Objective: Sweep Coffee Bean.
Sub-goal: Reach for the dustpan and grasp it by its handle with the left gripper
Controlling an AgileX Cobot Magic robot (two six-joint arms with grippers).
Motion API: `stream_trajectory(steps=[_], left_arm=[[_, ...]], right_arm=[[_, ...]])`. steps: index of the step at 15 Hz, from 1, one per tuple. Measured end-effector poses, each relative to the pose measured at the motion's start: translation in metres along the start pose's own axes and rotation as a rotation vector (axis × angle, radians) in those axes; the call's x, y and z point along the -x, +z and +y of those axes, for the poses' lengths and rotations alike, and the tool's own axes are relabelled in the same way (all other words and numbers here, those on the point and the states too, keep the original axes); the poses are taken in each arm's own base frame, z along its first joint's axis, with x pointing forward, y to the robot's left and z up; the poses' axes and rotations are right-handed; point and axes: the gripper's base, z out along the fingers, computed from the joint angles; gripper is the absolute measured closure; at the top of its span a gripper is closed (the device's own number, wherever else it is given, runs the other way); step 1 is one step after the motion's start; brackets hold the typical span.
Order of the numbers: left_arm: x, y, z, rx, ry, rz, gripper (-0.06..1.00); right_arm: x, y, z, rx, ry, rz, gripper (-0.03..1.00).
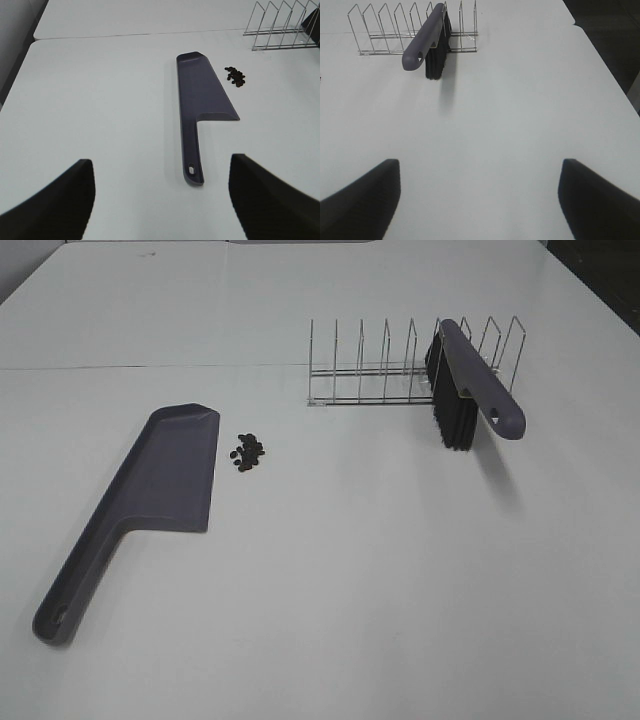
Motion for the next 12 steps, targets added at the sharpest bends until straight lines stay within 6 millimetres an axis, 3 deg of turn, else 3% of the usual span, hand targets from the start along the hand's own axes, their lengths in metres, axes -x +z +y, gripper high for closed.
stream_trajectory(steps=[12], left_arm=[[0.0, 0.0, 0.0, 0.0, 0.0, 0.0, 0.24]], right_arm=[[0.0, 0.0, 0.0, 0.0, 0.0, 0.0, 0.21]])
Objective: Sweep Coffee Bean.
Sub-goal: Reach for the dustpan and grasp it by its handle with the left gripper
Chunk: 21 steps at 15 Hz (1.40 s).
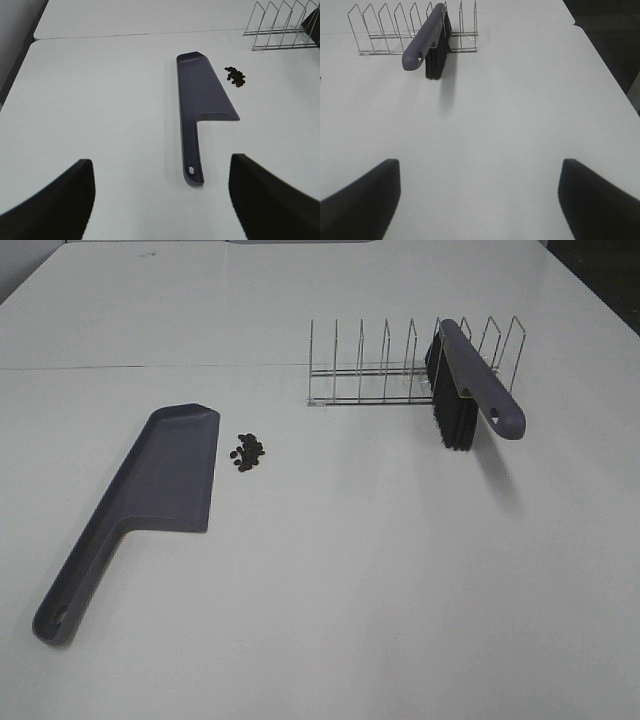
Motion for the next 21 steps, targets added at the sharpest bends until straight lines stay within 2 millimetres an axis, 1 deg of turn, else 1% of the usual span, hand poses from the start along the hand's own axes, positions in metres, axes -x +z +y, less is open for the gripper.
stream_trajectory(steps=[21], left_arm=[[0.0011, 0.0018, 0.0001, 0.0, -0.001, 0.011, 0.24]], right_arm=[[0.0, 0.0, 0.0, 0.0, 0.0, 0.0, 0.21]])
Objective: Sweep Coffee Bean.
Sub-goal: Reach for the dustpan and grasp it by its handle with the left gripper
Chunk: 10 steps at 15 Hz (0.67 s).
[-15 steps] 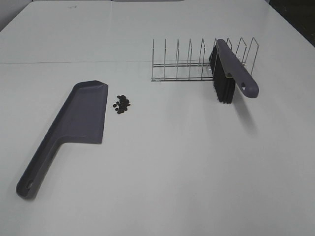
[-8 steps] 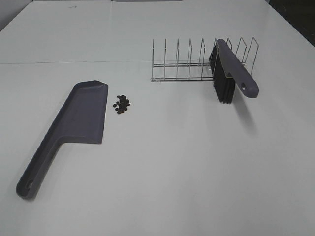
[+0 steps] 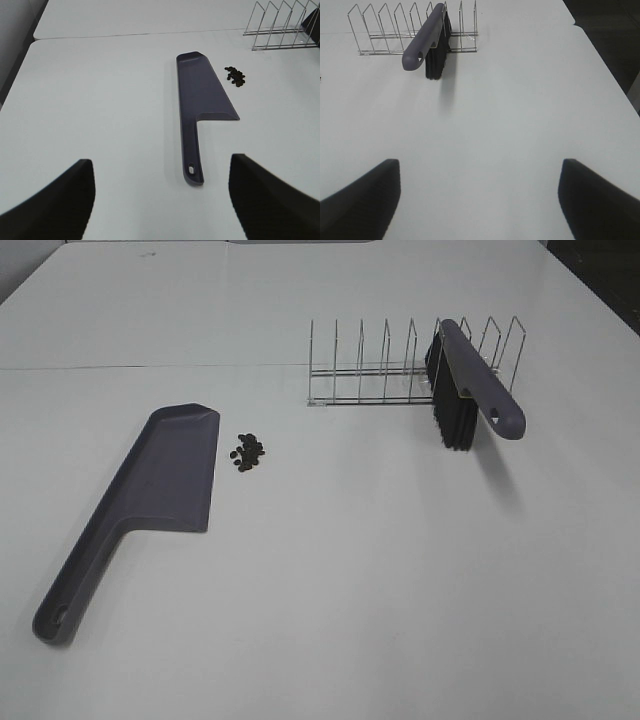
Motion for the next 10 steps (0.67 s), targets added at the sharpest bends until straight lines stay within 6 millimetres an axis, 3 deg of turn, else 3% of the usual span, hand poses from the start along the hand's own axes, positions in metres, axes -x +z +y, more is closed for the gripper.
stream_trajectory(steps=[1, 4, 10], left_arm=[[0.002, 0.002, 0.0, 0.0, -0.001, 0.01, 0.24], [0.04, 0.017, 0.001, 0.008, -0.01, -0.027, 0.24], [0.106, 0.099, 0.0, -0.058, -0.102, 0.19, 0.24]], right_arm=[[0.0, 0.0, 0.0, 0.0, 0.0, 0.0, 0.21], [0.0, 0.0, 0.0, 0.0, 0.0, 0.0, 0.21], [0.0, 0.0, 0.0, 0.0, 0.0, 0.0, 0.21]])
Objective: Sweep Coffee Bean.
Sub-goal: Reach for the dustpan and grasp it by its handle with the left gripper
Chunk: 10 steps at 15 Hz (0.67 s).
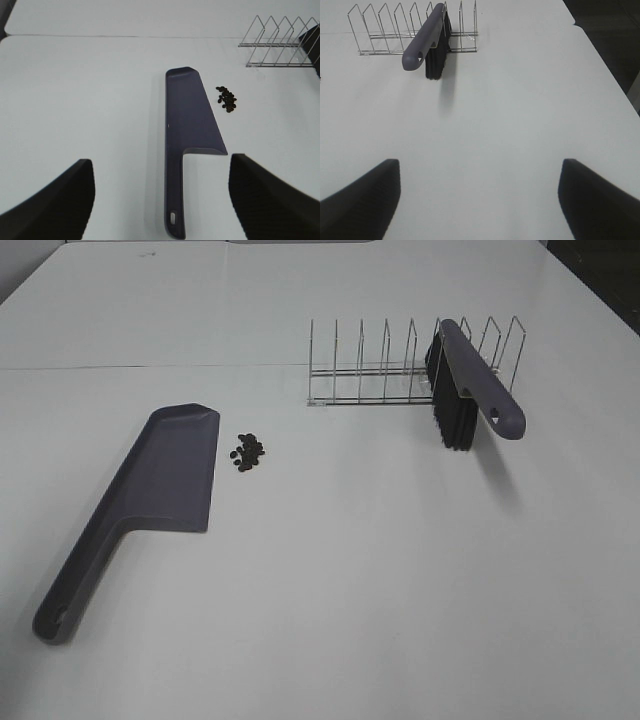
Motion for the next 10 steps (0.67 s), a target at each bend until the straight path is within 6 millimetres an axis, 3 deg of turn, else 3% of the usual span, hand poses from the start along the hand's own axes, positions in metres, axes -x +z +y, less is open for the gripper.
stream_trajectory(steps=[2, 3, 4, 7, 10], left_arm=[[0.027, 0.035, -0.001, -0.029, -0.04, 0.103, 0.24], [0.042, 0.081, 0.001, -0.05, -0.098, 0.252, 0.24], [0.047, 0.099, 0.002, -0.053, -0.112, 0.317, 0.24], [0.045, 0.144, -0.003, -0.07, -0.103, 0.469, 0.24], [0.022, 0.189, -0.016, -0.064, -0.076, 0.641, 0.24]], right_arm=[[0.0, 0.0, 0.0, 0.0, 0.0, 0.0, 0.21], [0.0, 0.0, 0.0, 0.0, 0.0, 0.0, 0.21], [0.0, 0.0, 0.0, 0.0, 0.0, 0.0, 0.21], [0.0, 0.0, 0.0, 0.0, 0.0, 0.0, 0.21], [0.0, 0.0, 0.0, 0.0, 0.0, 0.0, 0.21]])
